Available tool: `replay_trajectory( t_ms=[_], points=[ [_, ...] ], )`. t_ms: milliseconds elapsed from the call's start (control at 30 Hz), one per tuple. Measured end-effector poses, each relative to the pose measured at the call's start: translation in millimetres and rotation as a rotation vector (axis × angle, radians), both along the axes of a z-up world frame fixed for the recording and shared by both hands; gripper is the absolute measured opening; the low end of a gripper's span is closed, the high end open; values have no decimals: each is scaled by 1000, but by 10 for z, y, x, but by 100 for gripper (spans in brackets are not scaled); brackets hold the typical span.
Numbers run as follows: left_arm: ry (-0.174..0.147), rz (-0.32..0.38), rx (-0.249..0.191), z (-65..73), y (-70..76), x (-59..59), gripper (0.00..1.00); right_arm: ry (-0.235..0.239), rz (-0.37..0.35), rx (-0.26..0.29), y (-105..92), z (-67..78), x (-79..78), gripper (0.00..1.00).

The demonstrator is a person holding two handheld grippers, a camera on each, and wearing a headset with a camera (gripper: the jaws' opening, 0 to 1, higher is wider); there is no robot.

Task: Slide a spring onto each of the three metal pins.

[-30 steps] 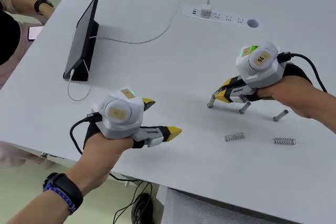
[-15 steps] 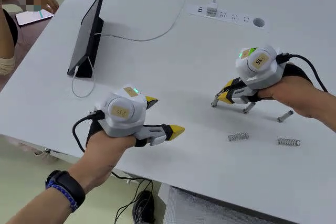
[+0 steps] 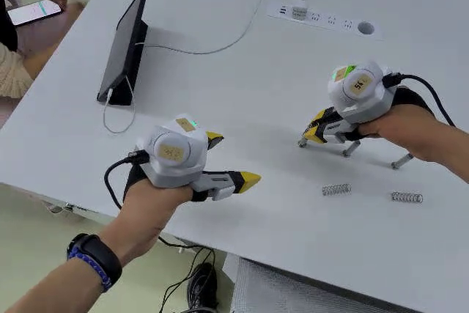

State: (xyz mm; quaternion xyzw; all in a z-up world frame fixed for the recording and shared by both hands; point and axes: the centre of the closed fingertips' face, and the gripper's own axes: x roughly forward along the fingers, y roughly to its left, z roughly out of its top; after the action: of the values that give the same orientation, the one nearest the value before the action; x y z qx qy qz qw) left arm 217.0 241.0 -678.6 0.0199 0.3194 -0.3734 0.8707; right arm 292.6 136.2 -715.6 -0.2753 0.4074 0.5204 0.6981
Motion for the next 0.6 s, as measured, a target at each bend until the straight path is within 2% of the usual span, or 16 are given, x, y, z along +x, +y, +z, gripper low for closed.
replay_trajectory(
  t_ms=[600],
  points=[
    [9,9,-7,-14,13,-1,63,-9,13,-26,18,-210,-16,13]
  ],
)
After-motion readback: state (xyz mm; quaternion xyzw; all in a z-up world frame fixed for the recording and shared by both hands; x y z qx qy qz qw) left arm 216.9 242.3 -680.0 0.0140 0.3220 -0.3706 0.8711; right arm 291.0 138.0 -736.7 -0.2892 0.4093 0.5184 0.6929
